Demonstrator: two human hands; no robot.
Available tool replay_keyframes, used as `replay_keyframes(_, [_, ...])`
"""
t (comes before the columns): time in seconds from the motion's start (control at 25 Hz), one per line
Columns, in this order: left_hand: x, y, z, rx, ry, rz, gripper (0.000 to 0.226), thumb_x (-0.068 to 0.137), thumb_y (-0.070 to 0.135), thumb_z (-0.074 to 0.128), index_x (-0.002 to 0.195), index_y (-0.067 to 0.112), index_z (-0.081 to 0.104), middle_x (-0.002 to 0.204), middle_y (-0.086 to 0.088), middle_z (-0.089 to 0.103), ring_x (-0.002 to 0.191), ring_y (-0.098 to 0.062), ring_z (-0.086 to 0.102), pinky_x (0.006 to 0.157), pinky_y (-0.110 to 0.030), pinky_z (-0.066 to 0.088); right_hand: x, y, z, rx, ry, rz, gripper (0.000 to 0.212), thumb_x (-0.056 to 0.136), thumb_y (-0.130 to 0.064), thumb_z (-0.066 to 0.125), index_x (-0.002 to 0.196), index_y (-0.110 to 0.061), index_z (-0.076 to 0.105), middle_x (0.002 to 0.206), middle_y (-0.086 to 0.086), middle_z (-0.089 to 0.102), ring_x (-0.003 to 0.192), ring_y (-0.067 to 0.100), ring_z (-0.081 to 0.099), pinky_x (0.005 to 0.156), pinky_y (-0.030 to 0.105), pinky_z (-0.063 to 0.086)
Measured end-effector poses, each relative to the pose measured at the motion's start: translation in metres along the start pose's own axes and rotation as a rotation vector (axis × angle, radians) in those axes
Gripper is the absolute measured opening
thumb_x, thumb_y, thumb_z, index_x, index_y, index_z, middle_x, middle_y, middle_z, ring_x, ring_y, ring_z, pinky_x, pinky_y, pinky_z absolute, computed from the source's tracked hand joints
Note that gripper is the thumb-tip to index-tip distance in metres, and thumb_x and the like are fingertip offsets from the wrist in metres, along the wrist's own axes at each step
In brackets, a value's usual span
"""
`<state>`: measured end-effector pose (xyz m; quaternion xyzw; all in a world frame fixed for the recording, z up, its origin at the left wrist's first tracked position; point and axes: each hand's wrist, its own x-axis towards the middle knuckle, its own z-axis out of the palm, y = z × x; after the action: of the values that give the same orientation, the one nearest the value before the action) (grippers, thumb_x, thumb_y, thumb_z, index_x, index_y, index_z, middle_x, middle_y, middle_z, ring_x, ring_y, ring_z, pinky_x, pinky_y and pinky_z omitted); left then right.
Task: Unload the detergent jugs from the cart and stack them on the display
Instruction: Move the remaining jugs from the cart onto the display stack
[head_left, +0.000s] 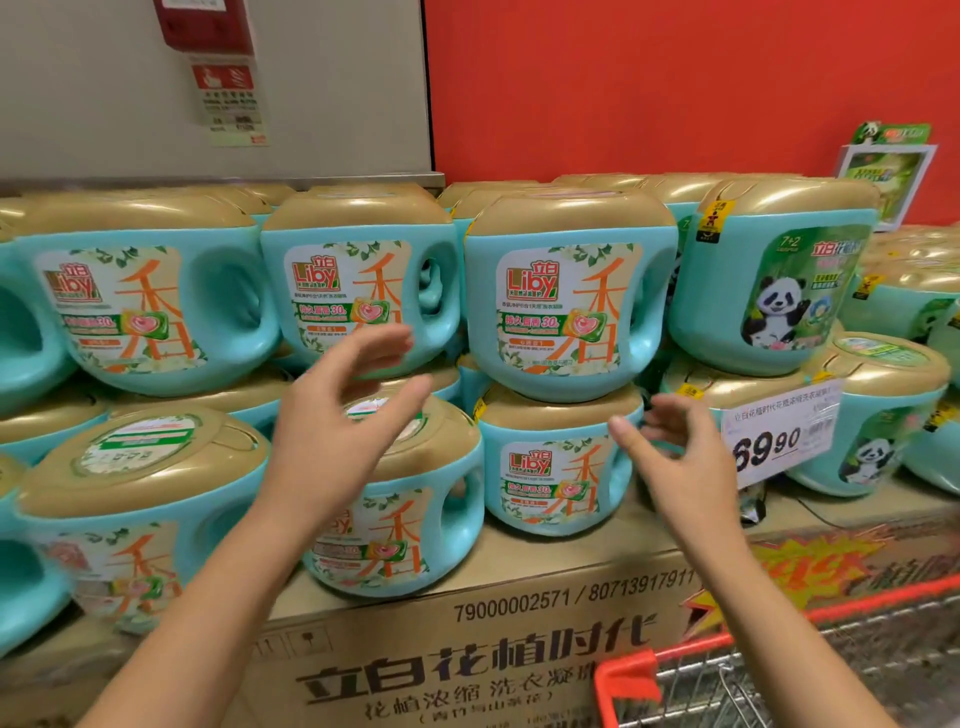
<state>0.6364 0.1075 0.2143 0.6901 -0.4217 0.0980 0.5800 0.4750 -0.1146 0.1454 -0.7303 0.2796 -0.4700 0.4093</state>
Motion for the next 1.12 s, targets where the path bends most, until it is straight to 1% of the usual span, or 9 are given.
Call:
replay_keyframes(0.12, [-0.06,-0.024,-0.002,0.2,0.216,-0.005,0.062,0.073,0.051,0.068,0.129,0.028,0.053,0.13,0.013,0.055,0.125,-0.008,0.048,0.106,-0.031,0.039,-0.02,0.026,0.02,-0.006,-0.133,0.102,0.07,0.064,-0.054,0.075,0.122,-0.024,0.051,0.113,-0.012,0.057,0.105,0.007,0.056,0.088,0.021,0.043])
replay_keyframes(0.24, [-0.091,-0.049,0.01,0.443,0.232,-0.076,0.095,0.066,0.054,0.077,0.145,0.027,0.033,0.153,0.004,0.03,0.143,-0.018,0.022,0.118,-0.044,0.018,-0.021,0.034,0.035,0.016,-0.28,0.122,0.077,0.055,-0.049,0.083,0.119,-0.032,0.045,0.111,-0.02,0.057,0.1,-0.007,0.055,0.081,0.012,0.041])
replay_keyframes(0.32, [-0.096,-0.061,0.012,0.46,0.211,-0.175,0.117,0.056,0.046,0.089,0.149,0.038,0.018,0.158,0.009,0.015,0.145,-0.016,0.012,0.117,-0.049,0.017,-0.017,0.037,0.042,0.019,-0.287,0.142,0.081,0.047,-0.05,0.086,0.114,-0.033,0.041,0.106,-0.024,0.055,0.095,-0.009,0.055,0.076,0.009,0.041])
replay_keyframes(0.4, [-0.098,-0.069,0.014,0.473,0.198,-0.197,0.13,0.05,0.041,0.092,0.15,0.044,0.009,0.159,0.012,0.007,0.144,-0.019,0.011,0.113,-0.049,0.019,-0.015,0.041,0.047,0.003,-0.248,0.153,0.087,0.046,-0.044,0.091,0.115,-0.029,0.04,0.107,-0.02,0.056,0.095,-0.005,0.056,0.081,0.016,0.045])
replay_keyframes(0.48, [-0.098,-0.073,0.016,0.488,0.207,-0.195,0.133,0.049,0.042,0.091,0.149,0.049,0.004,0.159,0.015,0.004,0.144,-0.02,0.011,0.11,-0.046,0.02,-0.014,0.043,0.049,-0.043,-0.201,0.14,0.093,0.044,-0.045,0.091,0.119,-0.026,0.039,0.111,-0.012,0.057,0.098,0.004,0.057,0.087,0.026,0.047])
replay_keyframes(0.56, [-0.099,-0.075,0.017,0.482,0.214,-0.197,0.133,0.051,0.044,0.089,0.147,0.053,-0.002,0.16,0.018,0.001,0.144,-0.018,0.01,0.107,-0.042,0.019,-0.014,0.043,0.049,-0.094,-0.183,0.121,0.094,0.042,-0.053,0.087,0.118,-0.027,0.039,0.112,-0.009,0.057,0.102,0.01,0.055,0.088,0.03,0.047])
replay_keyframes(0.8, [-0.101,-0.08,0.018,0.451,0.225,-0.17,0.133,0.052,0.041,0.089,0.146,0.054,-0.003,0.156,0.032,-0.01,0.147,-0.016,0.009,0.107,-0.041,0.019,-0.022,0.042,0.048,-0.171,-0.096,0.088,0.092,0.042,-0.059,0.086,0.114,-0.025,0.039,0.106,-0.011,0.057,0.098,0.011,0.054,0.083,0.031,0.047])
replay_keyframes(0.92, [-0.1,-0.08,0.016,0.438,0.211,-0.182,0.133,0.052,0.041,0.09,0.146,0.055,-0.003,0.156,0.032,-0.01,0.148,-0.016,0.009,0.109,-0.04,0.019,-0.023,0.04,0.043,-0.171,-0.089,0.08,0.087,0.043,-0.056,0.087,0.11,-0.03,0.038,0.101,-0.014,0.055,0.095,0.009,0.053,0.081,0.028,0.044])
replay_keyframes(1.12, [-0.1,-0.082,0.015,0.427,0.218,-0.156,0.131,0.053,0.041,0.089,0.147,0.054,-0.002,0.156,0.031,-0.008,0.148,-0.017,0.01,0.111,-0.04,0.019,-0.027,0.037,0.038,-0.195,-0.072,0.077,0.083,0.046,-0.052,0.089,0.108,-0.028,0.04,0.101,-0.012,0.056,0.096,0.011,0.054,0.083,0.033,0.047])
